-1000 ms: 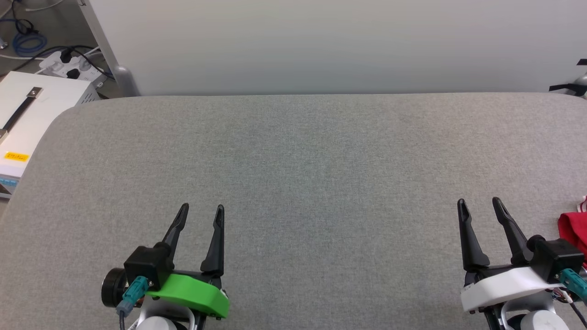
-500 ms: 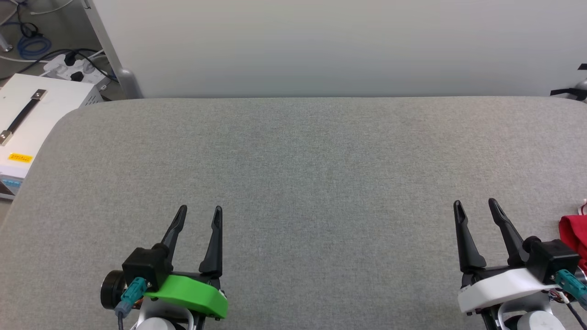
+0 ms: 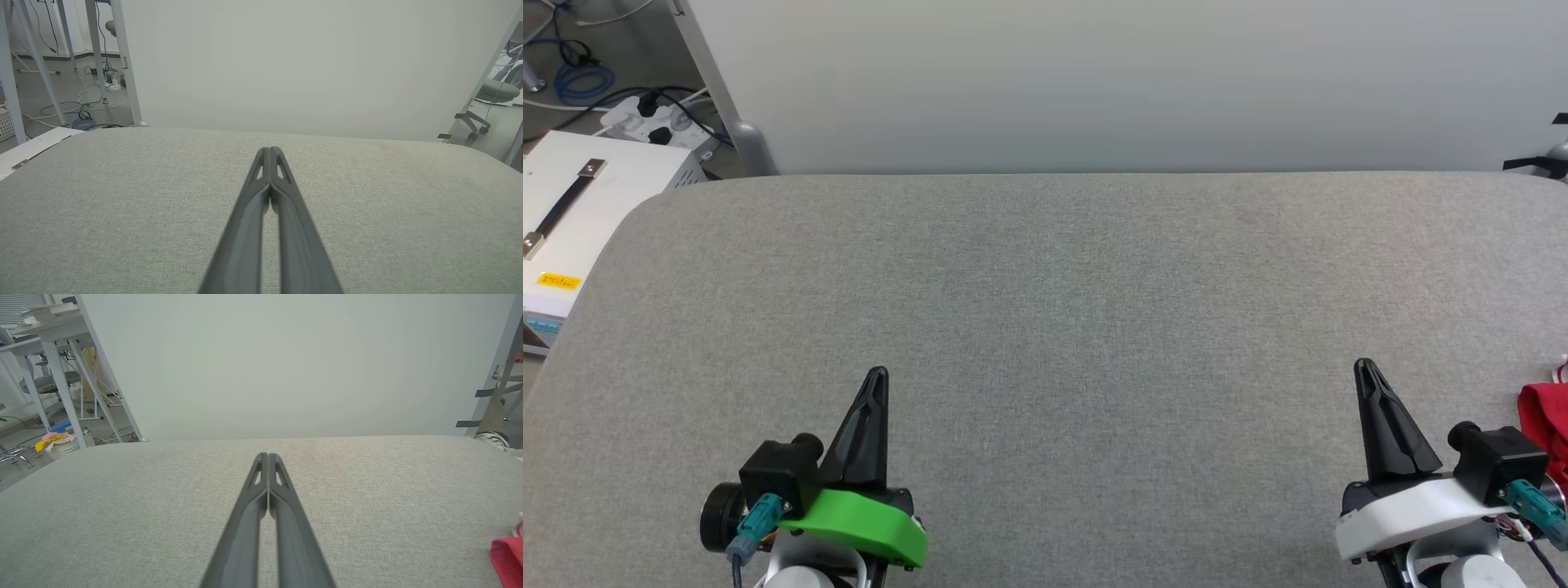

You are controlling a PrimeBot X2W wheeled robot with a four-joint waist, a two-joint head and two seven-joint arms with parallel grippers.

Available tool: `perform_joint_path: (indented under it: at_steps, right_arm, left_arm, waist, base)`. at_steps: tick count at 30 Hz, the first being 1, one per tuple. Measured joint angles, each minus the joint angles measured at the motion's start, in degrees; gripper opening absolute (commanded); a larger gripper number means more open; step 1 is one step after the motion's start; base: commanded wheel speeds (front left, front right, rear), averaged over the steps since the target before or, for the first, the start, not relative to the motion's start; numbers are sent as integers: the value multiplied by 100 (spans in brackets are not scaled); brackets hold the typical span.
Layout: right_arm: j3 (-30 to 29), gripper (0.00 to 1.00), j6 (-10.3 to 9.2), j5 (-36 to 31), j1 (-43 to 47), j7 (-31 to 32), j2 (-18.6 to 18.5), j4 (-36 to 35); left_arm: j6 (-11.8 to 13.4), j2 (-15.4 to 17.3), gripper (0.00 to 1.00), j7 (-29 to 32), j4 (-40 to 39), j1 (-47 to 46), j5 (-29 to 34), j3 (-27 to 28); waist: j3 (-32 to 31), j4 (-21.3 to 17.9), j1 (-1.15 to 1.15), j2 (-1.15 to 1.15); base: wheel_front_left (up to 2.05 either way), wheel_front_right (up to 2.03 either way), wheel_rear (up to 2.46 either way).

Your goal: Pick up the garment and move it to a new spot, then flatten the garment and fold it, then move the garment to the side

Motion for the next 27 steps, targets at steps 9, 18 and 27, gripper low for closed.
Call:
perform_joint_path:
  at_steps: [9, 18, 27]
  right_arm:
    - [-12, 0, 0, -89, 0, 93, 10, -27]
    - [-25, 0, 0, -168, 0, 194, 29, -62]
    - [-47, 0, 0, -270, 0, 293, 57, -93]
  left_arm:
    - [49, -1, 0, 109, -49, 0, 88, 31]
    - [84, -2, 0, 204, -96, 0, 176, 63]
    - [144, -3, 0, 309, -154, 0, 233, 86]
  waist:
    - [-10, -7, 0, 0]
    - [-19, -14, 0, 0]
    - [-29, -21, 0, 0]
  base:
    - [0, 0, 0]
    - [0, 0, 0]
    - [0, 0, 0]
